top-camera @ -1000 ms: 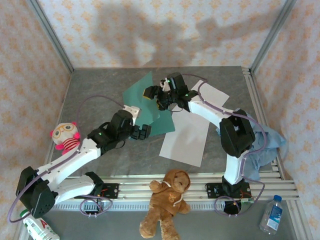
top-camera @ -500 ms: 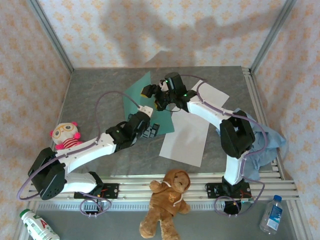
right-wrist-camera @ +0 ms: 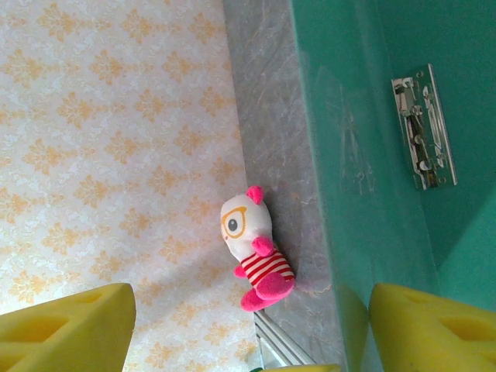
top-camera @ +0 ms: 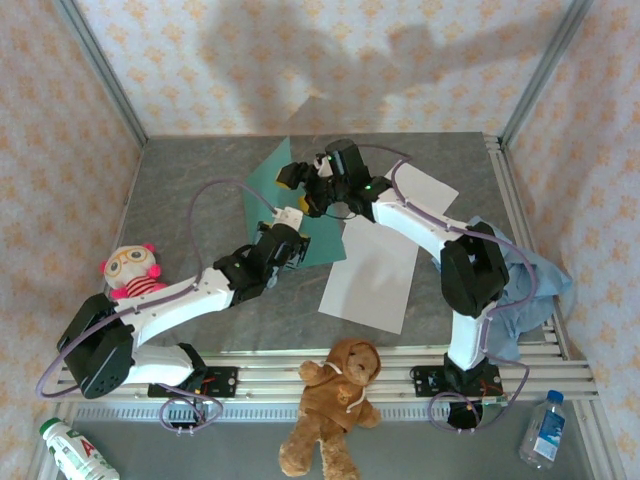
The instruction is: Put the files into the folder
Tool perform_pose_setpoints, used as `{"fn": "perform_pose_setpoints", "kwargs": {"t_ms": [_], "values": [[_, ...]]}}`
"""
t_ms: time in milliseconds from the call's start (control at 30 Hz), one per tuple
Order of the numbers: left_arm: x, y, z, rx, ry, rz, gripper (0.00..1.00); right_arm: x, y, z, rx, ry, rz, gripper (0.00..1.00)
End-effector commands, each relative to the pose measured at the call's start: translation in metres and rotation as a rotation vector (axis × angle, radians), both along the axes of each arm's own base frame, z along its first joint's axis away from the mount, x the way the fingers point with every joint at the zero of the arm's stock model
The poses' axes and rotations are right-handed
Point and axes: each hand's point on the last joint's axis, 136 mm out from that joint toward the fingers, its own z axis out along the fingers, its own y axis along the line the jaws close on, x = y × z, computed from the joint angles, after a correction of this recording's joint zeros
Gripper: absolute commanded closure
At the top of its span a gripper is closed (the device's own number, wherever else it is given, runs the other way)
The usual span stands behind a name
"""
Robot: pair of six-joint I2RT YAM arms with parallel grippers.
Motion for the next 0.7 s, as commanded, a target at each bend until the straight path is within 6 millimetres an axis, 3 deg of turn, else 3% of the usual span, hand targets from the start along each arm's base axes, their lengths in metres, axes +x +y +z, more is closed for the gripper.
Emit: {"fn": "perform_pose_setpoints", "kwargs": {"t_ms": [0, 67, 300, 433, 567, 667], "values": [[0.007, -0.005, 0.004, 0.054, -0.035, -0.014, 0.28, 0.002, 0.006, 0.022, 0.031, -0.027, -0.002, 0.21], [0.012, -0.006, 0.003, 0.079, -0.034, 0.002, 0.30, 0.001, 0.008, 0.022, 0.033, -0.028, 0.002, 0.21], [0.018, 0.001, 0.009, 0.082, -0.070, 0.065, 0.65, 0.000, 0.009, 0.024, 0.037, -0.026, -0.003, 0.21], [0.018, 0.011, 0.014, 0.091, -0.096, 0.107, 0.70, 0.000, 0.007, 0.029, 0.024, -0.038, -0.009, 0.21], [0.016, 0.018, 0.018, 0.099, -0.114, 0.135, 0.83, -0.002, 0.001, 0.034, -0.019, -0.063, -0.010, 0.21], [0.015, 0.021, 0.023, 0.087, -0.129, 0.147, 0.87, -0.003, -0.006, 0.039, -0.054, -0.086, -0.019, 0.21]]}}
